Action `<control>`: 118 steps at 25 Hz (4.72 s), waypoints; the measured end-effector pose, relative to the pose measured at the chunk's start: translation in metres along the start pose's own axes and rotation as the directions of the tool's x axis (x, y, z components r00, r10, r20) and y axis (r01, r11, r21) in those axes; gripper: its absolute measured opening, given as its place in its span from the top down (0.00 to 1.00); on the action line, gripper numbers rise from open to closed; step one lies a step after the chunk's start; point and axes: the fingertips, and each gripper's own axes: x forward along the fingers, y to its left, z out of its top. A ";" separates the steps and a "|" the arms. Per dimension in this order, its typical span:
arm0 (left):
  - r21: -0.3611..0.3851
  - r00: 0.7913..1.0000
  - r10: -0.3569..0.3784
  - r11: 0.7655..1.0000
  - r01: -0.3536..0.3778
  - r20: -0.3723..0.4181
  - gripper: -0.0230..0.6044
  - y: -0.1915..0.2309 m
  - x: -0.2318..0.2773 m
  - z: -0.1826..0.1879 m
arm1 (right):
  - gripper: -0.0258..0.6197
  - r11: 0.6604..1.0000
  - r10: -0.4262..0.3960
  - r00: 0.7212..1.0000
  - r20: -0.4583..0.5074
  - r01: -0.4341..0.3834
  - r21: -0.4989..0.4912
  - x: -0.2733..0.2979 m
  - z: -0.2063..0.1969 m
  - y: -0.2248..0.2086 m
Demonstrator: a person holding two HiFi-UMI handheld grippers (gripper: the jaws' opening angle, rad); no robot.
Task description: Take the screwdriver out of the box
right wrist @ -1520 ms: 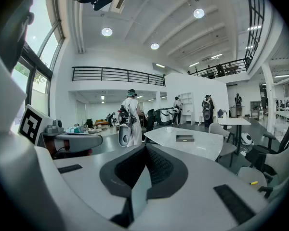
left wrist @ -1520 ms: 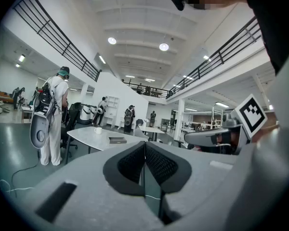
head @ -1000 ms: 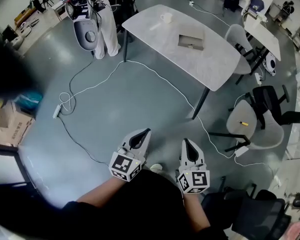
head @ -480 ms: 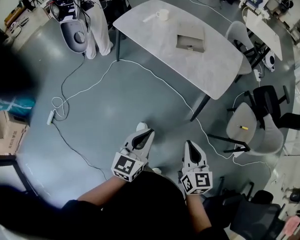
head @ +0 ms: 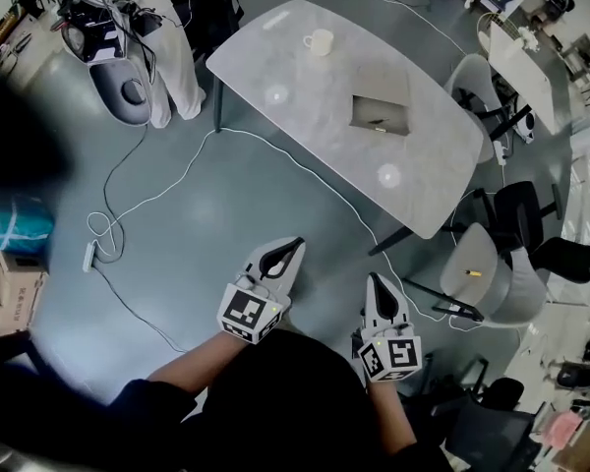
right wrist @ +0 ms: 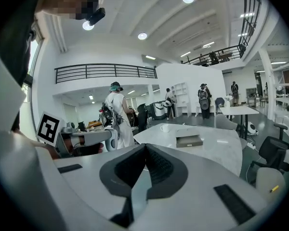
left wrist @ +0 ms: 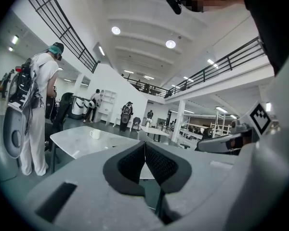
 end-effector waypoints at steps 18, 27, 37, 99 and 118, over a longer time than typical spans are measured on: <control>-0.016 0.983 -0.173 0.985 0.173 -0.057 0.94 0.065 0.082 0.015 | 0.96 0.998 -0.049 0.999 0.006 0.049 0.038 0.107 0.031 -0.011; 0.022 0.986 -0.140 0.989 0.143 -0.093 0.94 0.087 0.171 0.020 | 0.96 0.998 -0.041 0.997 0.072 0.037 0.051 0.164 0.061 -0.079; 0.114 0.949 -0.156 0.974 0.194 -0.275 0.94 0.099 0.343 0.006 | 0.96 0.990 -0.059 0.997 0.058 0.052 0.128 0.250 0.100 -0.224; 0.236 0.333 0.063 0.827 0.510 -0.941 0.87 0.172 0.617 -0.261 | 0.96 0.863 -0.244 0.958 -0.152 0.286 0.416 0.303 0.034 -0.473; -0.016 0.862 -0.163 0.984 0.177 -0.480 0.87 0.158 0.483 -0.027 | 0.96 0.926 -0.326 0.945 -0.005 0.321 0.198 0.267 0.108 -0.366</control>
